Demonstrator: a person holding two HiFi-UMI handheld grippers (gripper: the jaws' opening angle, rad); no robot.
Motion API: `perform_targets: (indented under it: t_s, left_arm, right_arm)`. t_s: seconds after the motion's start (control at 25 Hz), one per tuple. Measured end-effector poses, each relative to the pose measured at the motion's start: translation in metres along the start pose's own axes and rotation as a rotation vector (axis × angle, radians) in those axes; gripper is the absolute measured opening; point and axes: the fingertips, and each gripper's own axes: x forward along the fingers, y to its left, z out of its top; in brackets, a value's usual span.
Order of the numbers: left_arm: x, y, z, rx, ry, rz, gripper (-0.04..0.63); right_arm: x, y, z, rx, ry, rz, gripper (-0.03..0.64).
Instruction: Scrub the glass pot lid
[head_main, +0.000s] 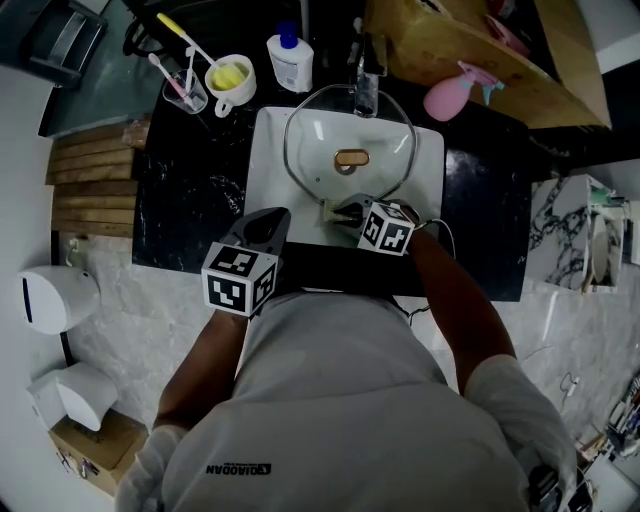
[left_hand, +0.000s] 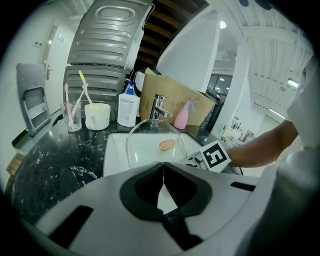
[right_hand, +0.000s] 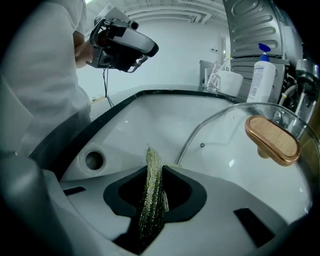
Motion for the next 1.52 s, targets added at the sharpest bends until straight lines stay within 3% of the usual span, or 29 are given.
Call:
perform_targets:
  t_s: [0.4, 0.64, 0.92, 1.08, 1.16, 1.24, 1.36, 1.52]
  left_arm:
    - [0.001, 0.001, 0.000, 0.005, 0.003, -0.005, 0.015]
    - [0.003, 0.004, 0.005, 0.013, -0.003, -0.019, 0.015]
    - [0.004, 0.015, 0.013, 0.029, -0.016, -0.044, 0.015]
    - [0.006, 0.022, 0.019, 0.046, -0.022, -0.068, 0.015]
    - [0.006, 0.023, 0.021, 0.060, -0.022, -0.084, 0.015]
    - [0.006, 0.023, 0.023, 0.074, -0.022, -0.101, 0.015]
    - [0.002, 0.028, 0.023, 0.088, -0.020, -0.118, 0.015]
    - [-0.005, 0.041, 0.020, 0.091, -0.009, -0.120, 0.015]
  right_arm:
    - [0.003, 0.002, -0.001, 0.000, 0.024, 0.033, 0.098]
    - [-0.011, -0.007, 0.016, 0.030, -0.011, -0.022, 0.097]
    - [-0.074, -0.036, 0.091, 0.134, -0.154, -0.287, 0.095]
    - [-0.121, -0.078, 0.130, 0.138, -0.204, -0.592, 0.095]
    - [-0.135, -0.107, 0.130, 0.138, -0.176, -0.768, 0.096]
    - [-0.135, -0.131, 0.123, 0.130, -0.116, -0.883, 0.095]
    - [-0.116, -0.154, 0.108, 0.108, -0.010, -0.957, 0.095]
    - [-0.088, -0.174, 0.085, 0.114, 0.124, -0.979, 0.095]
